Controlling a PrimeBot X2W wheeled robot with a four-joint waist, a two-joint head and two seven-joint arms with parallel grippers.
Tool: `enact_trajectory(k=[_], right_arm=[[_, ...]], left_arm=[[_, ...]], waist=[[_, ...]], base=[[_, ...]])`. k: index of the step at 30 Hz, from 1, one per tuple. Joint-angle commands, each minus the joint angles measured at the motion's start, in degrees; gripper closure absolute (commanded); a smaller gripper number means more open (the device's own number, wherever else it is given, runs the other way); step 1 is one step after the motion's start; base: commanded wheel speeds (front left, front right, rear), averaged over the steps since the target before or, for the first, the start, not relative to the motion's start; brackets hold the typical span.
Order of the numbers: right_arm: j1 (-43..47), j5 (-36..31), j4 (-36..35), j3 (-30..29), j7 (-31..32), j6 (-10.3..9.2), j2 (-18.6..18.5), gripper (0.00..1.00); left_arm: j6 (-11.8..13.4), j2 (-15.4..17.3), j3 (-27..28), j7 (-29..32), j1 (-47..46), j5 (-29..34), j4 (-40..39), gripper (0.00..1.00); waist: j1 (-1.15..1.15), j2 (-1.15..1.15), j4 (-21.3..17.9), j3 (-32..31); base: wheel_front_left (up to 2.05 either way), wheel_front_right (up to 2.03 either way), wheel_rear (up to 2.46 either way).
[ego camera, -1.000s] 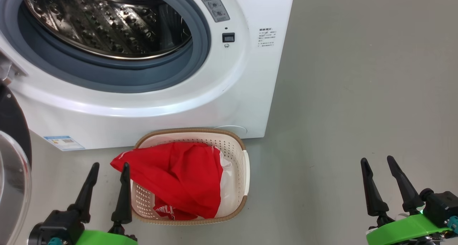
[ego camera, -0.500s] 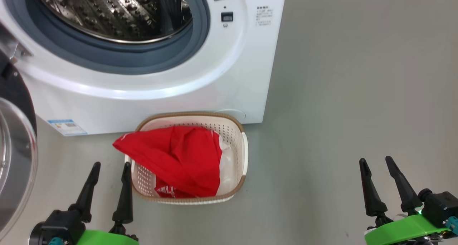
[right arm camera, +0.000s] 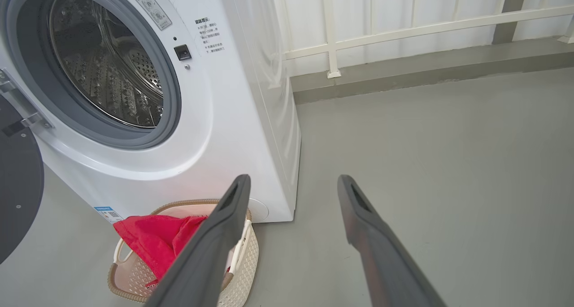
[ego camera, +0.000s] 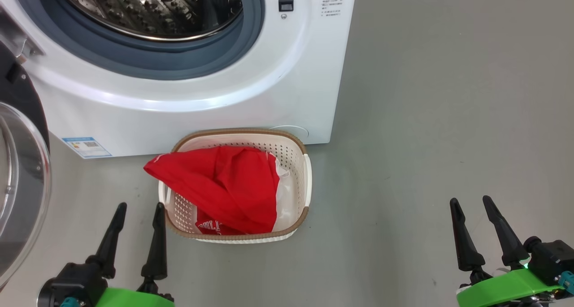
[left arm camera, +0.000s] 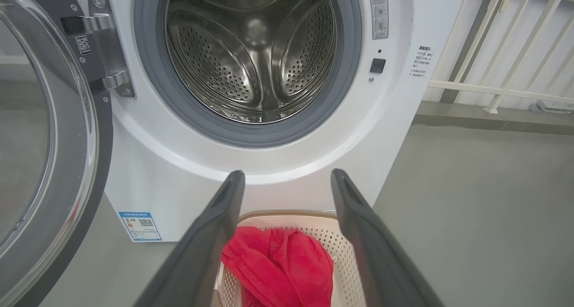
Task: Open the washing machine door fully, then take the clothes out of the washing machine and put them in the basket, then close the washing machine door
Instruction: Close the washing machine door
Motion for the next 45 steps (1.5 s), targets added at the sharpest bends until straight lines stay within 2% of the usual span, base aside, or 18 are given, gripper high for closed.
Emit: enact_trajectory(k=[1,10,24,35,45], right_arm=[[-0.93,-0.33,-1.52,1.35,-0.36,0.37,-0.68,0.00],[-1.08,-0.39,-1.00,2.48,-0.36,0.37,-1.50,0.00],[-1.82,-0.10,0.85,8.11,-0.36,0.37,-5.45,0.00],[-0.82,0.44,2.20,12.59,-0.36,0.37,-7.38,0.00],[-6.69,1.69,4.29,19.98,-0.36,0.37,-9.44,0.00]], left_arm=[[-0.32,0.62,1.59,-0.28,-1.31,-0.40,-1.24,0.00],[-0.20,0.62,2.28,-0.28,-1.50,-3.93,0.92,0.00],[4.54,0.62,-0.68,-0.28,3.44,-7.82,2.91,0.00],[7.34,0.62,-2.80,-0.28,8.09,-11.03,2.29,0.00],[10.93,0.62,-0.97,-0.28,10.23,-14.90,-1.06,0.00]], waist=[[0.00,0.00,0.10,0.02],[0.00,0.00,3.07,-0.55],[0.00,0.00,15.14,-3.42],[0.00,0.00,24.71,-6.66],[0.00,0.00,26.18,-5.68]], base=[[0.00,0.00,0.00],[0.00,0.00,0.00],[0.00,0.00,0.00],[0.00,0.00,0.00],[0.00,0.00,0.00]])
